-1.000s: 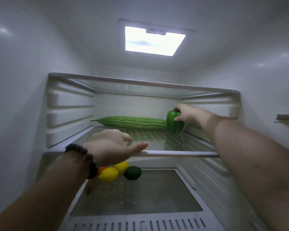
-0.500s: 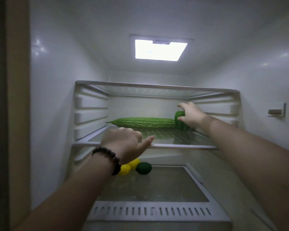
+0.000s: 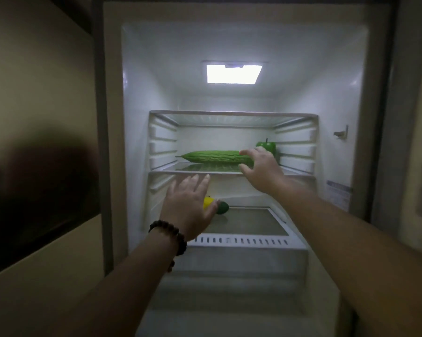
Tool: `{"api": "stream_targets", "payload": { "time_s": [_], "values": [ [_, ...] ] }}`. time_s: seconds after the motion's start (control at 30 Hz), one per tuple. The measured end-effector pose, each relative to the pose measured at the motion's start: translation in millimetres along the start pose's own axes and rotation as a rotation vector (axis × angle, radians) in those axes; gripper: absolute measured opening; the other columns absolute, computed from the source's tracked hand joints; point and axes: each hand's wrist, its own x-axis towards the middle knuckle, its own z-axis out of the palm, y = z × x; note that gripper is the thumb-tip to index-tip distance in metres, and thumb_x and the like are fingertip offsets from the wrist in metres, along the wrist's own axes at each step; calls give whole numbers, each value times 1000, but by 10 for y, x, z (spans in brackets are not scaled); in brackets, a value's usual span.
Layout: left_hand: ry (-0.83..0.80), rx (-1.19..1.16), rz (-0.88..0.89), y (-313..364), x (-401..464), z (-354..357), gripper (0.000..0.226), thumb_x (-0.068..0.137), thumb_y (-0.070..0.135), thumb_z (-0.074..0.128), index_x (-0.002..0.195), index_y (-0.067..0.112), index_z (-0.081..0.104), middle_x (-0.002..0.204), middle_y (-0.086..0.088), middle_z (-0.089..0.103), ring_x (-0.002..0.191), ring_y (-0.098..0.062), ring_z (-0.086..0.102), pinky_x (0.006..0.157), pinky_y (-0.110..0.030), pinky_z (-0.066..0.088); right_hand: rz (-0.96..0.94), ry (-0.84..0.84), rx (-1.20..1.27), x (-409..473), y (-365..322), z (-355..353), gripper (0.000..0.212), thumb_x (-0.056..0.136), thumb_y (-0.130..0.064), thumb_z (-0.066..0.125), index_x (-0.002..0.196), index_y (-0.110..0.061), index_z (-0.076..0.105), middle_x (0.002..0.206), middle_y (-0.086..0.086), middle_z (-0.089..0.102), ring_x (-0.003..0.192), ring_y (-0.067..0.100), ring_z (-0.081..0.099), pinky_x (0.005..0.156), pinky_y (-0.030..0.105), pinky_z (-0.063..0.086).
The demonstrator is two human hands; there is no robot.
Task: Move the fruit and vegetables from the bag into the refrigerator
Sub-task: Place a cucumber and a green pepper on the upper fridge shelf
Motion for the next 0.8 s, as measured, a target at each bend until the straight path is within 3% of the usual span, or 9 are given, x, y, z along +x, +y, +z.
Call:
{"api": "stream_targets", "payload": {
  "time_s": [0.23, 0.43, 0.57, 0.8],
  "values": [
    [-7, -137, 24, 91, -941, -207, 74, 83, 60, 20, 143, 19, 36, 145, -7, 41, 135, -24, 33, 110, -47, 23, 36, 31, -43, -1317, -476, -218, 39, 92, -26, 52, 129, -14, 51, 137, 5, 46, 131, 22, 33, 108, 34, 28],
    [-145, -272, 56, 263, -2108, -299, 66, 87, 59, 25, 143, 24, 32, 145, -1, 39, 134, -20, 32, 113, -42, 22, 122, 3, -105, -2695, -815, -218, 39, 91, -26, 54, 128, -11, 53, 134, 7, 47, 128, 22, 37, 110, 38, 31],
    [-281, -354, 56, 335, -2840, -390, 60, 92, 55, 31, 144, 26, 27, 149, 1, 33, 137, -19, 27, 115, -41, 17, 240, 22, -149, -3631, -923, -163, 38, 88, -29, 54, 119, -8, 60, 122, 12, 57, 116, 31, 51, 100, 38, 40],
    [-462, -392, 179, 848, -3772, -544, 78, 80, 64, 4, 146, 27, 22, 151, 1, 29, 138, -20, 25, 114, -42, 16, 497, 25, -239, -5134, -1034, -457, 40, 89, -29, 51, 122, -7, 59, 131, 12, 53, 122, 30, 47, 102, 37, 38]
  ]
}}
